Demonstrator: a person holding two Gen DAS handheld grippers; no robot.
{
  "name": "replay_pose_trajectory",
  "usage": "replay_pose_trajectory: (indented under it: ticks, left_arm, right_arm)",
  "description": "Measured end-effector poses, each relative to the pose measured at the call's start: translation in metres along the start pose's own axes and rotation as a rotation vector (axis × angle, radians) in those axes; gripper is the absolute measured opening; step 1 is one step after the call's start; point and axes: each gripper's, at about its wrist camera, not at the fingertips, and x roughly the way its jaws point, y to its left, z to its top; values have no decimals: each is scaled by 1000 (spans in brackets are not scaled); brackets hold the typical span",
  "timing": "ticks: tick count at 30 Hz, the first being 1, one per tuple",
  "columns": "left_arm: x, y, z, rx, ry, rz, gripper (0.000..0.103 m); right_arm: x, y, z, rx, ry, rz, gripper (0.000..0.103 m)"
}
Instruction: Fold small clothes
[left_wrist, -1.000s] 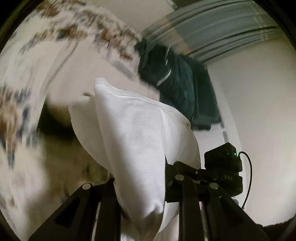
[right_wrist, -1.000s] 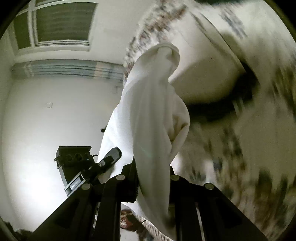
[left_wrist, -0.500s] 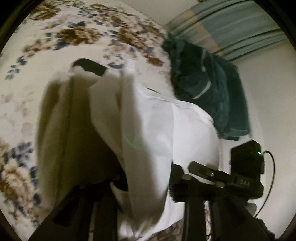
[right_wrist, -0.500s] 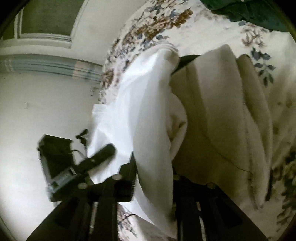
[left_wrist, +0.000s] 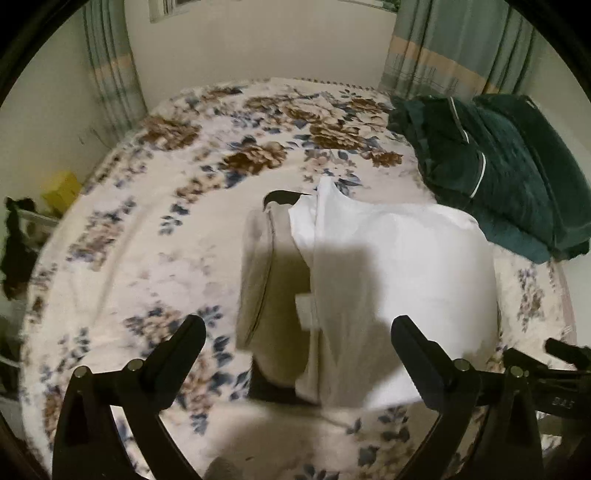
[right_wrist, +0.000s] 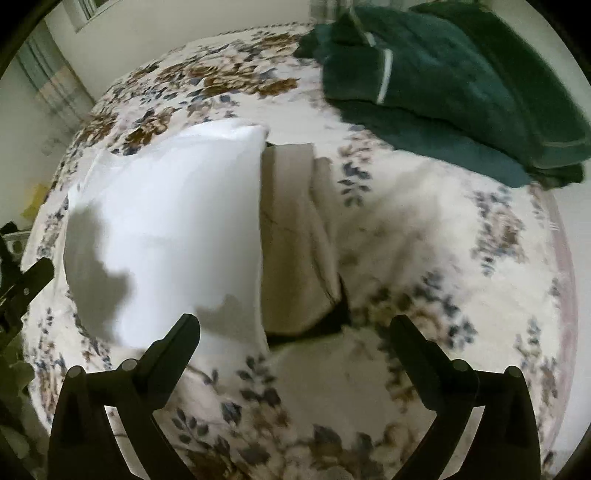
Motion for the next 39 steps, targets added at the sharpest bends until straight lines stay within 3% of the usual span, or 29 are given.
replay_pose_trajectory:
  ticks: [6,18,25,33,39]
  left_arm:
    - [-70,-16,-14,27,-38,34,103]
    - [-257,-28,-52,16,-182,24,103]
    - [-343,-32,-79,13,-251,9,103]
    - [-429,-35,-107,15,-359,25,103]
    - [-460,-32,-123,4,-383,17,103]
  right_arm:
    - [-86,-12,-35,-2,-93,-100,103]
    - [-300,-27,-121,10,-279,-119,103]
    - [-416,-28,-180,-21,-403,-110,103]
    - [-514,-25,-236,-55,-525,-97,103]
    - [-560,-26,-265,-64,-574,-74,103]
